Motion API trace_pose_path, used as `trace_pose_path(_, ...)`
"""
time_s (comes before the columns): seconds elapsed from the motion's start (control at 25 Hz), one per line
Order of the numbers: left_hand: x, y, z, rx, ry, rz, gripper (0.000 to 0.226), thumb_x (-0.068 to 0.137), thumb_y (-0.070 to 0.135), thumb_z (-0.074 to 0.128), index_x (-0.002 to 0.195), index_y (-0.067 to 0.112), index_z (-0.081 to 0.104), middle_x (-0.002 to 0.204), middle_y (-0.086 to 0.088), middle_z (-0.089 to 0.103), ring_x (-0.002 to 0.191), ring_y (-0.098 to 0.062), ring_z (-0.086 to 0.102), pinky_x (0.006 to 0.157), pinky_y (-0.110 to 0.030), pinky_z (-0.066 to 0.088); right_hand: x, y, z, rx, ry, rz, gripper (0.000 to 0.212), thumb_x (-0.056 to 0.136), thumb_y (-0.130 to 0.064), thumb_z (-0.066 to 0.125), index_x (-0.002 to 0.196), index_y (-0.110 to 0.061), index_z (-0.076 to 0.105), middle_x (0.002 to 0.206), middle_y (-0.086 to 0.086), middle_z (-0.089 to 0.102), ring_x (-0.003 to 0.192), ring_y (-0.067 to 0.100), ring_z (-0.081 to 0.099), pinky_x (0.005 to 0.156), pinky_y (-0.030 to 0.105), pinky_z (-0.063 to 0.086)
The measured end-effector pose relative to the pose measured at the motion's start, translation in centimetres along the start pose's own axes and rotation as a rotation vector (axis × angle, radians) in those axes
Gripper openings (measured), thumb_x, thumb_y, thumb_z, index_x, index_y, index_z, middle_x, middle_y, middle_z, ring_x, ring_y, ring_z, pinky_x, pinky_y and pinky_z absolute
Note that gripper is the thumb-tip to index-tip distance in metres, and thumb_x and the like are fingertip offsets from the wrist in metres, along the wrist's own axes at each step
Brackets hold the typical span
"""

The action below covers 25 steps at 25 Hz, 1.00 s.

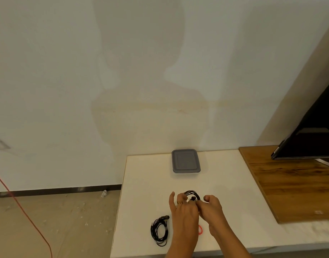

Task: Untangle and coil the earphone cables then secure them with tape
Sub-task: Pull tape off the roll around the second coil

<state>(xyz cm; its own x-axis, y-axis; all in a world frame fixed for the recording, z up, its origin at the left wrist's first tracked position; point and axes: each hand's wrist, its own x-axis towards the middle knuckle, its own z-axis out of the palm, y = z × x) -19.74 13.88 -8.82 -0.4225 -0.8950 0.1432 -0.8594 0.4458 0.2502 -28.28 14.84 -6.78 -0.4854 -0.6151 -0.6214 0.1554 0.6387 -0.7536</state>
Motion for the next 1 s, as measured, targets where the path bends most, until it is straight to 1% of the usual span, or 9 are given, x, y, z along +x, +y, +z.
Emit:
trace_pose_path(0.12, -0.3, -0.4, 1.2, -0.045, -0.015, -0.013, 0.040, 0.022, 0.026, 0.092, 0.042, 0.027, 0.058, 0.043, 0.017, 0.055, 0.088, -0.004, 0.062, 0.103, -0.041, 0.012, -0.2, -0.3, -0.4, 0.028, -0.032, 0.042, 0.036, 0.085, -0.004, 0.063, 0.113, -0.010, 0.041, 0.114, 0.019, 0.058, 0.104, 0.033, 0.061, 0.078, 0.033, 0.052)
trace_pose_path(0.2, -0.2, -0.4, 1.2, -0.083, -0.019, -0.014, 0.040, 0.021, 0.028, 0.094, 0.044, 0.029, 0.061, 0.046, 0.018, 0.058, 0.092, -0.003, 0.055, 0.096, -0.041, 0.023, -0.1, -0.5, -0.8, 0.012, -0.052, 0.036, 0.030, 0.086, -0.005, 0.064, 0.108, -0.008, 0.044, 0.108, 0.019, 0.058, 0.093, 0.030, 0.061, 0.067, 0.027, 0.052)
trace_pose_path(0.32, -0.3, -0.5, 0.9, -0.145, -0.030, -0.013, 0.038, 0.027, 0.033, 0.095, 0.050, 0.031, 0.064, 0.050, 0.019, 0.061, 0.088, 0.001, 0.048, 0.084, -0.037, 0.028, -0.2, -0.8, -1.4, -0.043, -0.094, -0.015, 0.020, 0.085, -0.005, 0.063, 0.085, -0.012, 0.044, 0.090, 0.017, 0.056, 0.073, 0.024, 0.053, 0.064, 0.027, 0.050)
trace_pose_path(0.48, -0.2, -0.7, 1.1, -0.130, -0.044, -0.006, 0.034, 0.038, 0.039, 0.092, 0.059, 0.034, 0.065, 0.055, 0.022, 0.062, 0.094, 0.003, 0.044, 0.084, -0.034, 0.026, -0.2, -1.1, -1.6, -0.162, -0.095, -0.072, 0.026, 0.088, -0.005, 0.059, 0.073, -0.012, 0.039, 0.074, 0.010, 0.049, 0.065, 0.019, 0.046, 0.059, 0.024, 0.047)
trace_pose_path(0.6, -0.1, -0.8, 1.0, -0.127, -0.024, 0.000, 0.033, 0.038, 0.037, 0.091, 0.058, 0.033, 0.065, 0.056, 0.021, 0.063, 0.094, 0.002, 0.045, 0.085, -0.036, 0.026, 0.0, -1.0, -1.2, -0.295, -0.074, -0.148, 0.025, 0.091, -0.008, 0.055, 0.075, -0.016, 0.038, 0.075, 0.005, 0.049, 0.065, 0.014, 0.047, 0.062, 0.022, 0.045)
trace_pose_path(0.76, -0.5, -0.8, 0.9, -0.095, -0.009, 0.039, 0.019, 0.048, 0.034, 0.080, 0.055, 0.033, 0.062, 0.051, 0.021, 0.059, 0.084, 0.002, 0.061, 0.084, -0.037, 0.027, -0.3, -0.3, -0.8, -0.362, 0.014, -0.241, 0.027, 0.089, -0.010, 0.060, 0.077, -0.017, 0.036, 0.073, 0.001, 0.048, 0.061, 0.010, 0.045, 0.055, 0.015, 0.039)
trace_pose_path(0.88, -1.2, -0.7, 1.5, -0.107, -0.039, 0.047, 0.013, 0.047, 0.029, 0.070, 0.056, 0.033, 0.062, 0.049, 0.023, 0.056, 0.090, 0.002, 0.049, 0.081, -0.035, 0.026, -0.6, 0.5, -0.6, -0.307, 0.082, -0.242, 0.025, 0.086, -0.009, 0.065, 0.085, -0.010, 0.040, 0.073, 0.003, 0.050, 0.059, 0.011, 0.044, 0.051, 0.016, 0.036)
trace_pose_path(0.96, -1.5, -0.6, 1.8, -0.151, -0.047, 0.038, 0.020, 0.047, 0.031, 0.072, 0.064, 0.033, 0.062, 0.052, 0.024, 0.057, 0.091, 0.002, 0.042, 0.080, -0.034, 0.025, -0.7, 1.0, -0.7, -0.230, 0.120, -0.219, 0.027, 0.083, -0.009, 0.069, 0.088, -0.008, 0.042, 0.074, 0.005, 0.052, 0.061, 0.014, 0.047, 0.052, 0.019, 0.037)
trace_pose_path(1.0, -1.6, -0.5, 1.7, -0.172, -0.033, 0.030, 0.026, 0.048, 0.034, 0.073, 0.070, 0.033, 0.060, 0.054, 0.025, 0.058, 0.090, 0.002, 0.044, 0.080, -0.033, 0.025, -0.6, 1.1, -0.8, -0.197, 0.129, -0.204, 0.028, 0.081, -0.010, 0.071, 0.091, -0.007, 0.044, 0.077, 0.008, 0.055, 0.064, 0.016, 0.050, 0.054, 0.020, 0.039)
